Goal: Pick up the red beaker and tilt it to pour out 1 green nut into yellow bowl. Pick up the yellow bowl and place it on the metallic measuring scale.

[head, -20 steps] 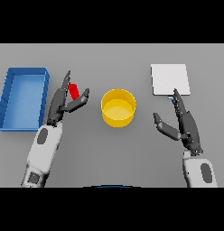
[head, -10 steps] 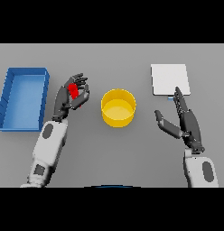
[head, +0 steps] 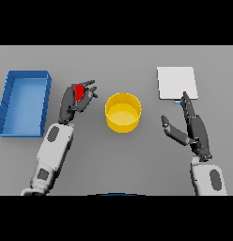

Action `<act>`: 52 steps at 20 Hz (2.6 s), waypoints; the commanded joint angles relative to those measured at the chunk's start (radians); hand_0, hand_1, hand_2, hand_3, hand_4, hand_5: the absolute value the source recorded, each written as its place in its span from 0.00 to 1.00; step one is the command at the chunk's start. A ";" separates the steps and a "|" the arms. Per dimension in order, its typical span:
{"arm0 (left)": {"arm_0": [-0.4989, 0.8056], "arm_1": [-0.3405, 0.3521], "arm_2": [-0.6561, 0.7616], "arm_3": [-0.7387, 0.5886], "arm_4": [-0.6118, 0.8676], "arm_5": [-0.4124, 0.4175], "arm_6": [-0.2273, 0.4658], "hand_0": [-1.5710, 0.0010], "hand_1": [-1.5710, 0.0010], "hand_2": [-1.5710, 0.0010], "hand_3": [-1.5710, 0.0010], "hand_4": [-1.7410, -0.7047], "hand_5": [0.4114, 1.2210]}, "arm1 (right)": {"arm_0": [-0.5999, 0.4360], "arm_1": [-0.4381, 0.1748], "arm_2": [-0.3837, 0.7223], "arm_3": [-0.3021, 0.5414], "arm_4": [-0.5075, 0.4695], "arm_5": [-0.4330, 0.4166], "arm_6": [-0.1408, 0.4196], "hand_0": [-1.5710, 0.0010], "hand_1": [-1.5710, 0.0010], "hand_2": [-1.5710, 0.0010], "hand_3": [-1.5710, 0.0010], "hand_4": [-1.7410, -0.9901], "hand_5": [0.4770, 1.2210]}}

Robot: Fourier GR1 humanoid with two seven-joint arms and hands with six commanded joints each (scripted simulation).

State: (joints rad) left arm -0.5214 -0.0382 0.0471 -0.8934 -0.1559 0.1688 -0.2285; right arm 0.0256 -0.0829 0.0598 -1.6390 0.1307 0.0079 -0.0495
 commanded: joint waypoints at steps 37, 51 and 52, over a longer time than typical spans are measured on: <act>-0.434 0.369 -0.725 -0.099 -0.629 -0.475 0.384 0.00 0.00 0.00 0.14 0.08 0.99 | 0.021 0.031 0.009 -0.001 -0.012 0.003 0.027 1.00 1.00 1.00 1.00 0.62 0.23; -0.674 0.316 -1.063 0.031 -0.819 -0.573 0.321 0.00 0.00 0.00 0.04 0.01 1.00 | 0.023 0.033 -0.001 -0.001 -0.024 0.004 0.015 1.00 1.00 1.00 1.00 0.59 0.17; -0.678 0.320 -1.083 0.029 -0.829 -0.573 0.320 0.00 0.00 0.00 0.03 0.00 1.00 | 0.023 0.027 -0.006 -0.004 -0.030 0.008 0.020 1.00 1.00 1.00 1.00 0.60 0.17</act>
State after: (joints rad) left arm -1.1996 0.2819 -1.0360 -0.8647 -0.9826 -0.4048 0.0905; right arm 0.0488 -0.0566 0.0533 -1.6433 0.1005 0.0151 -0.0293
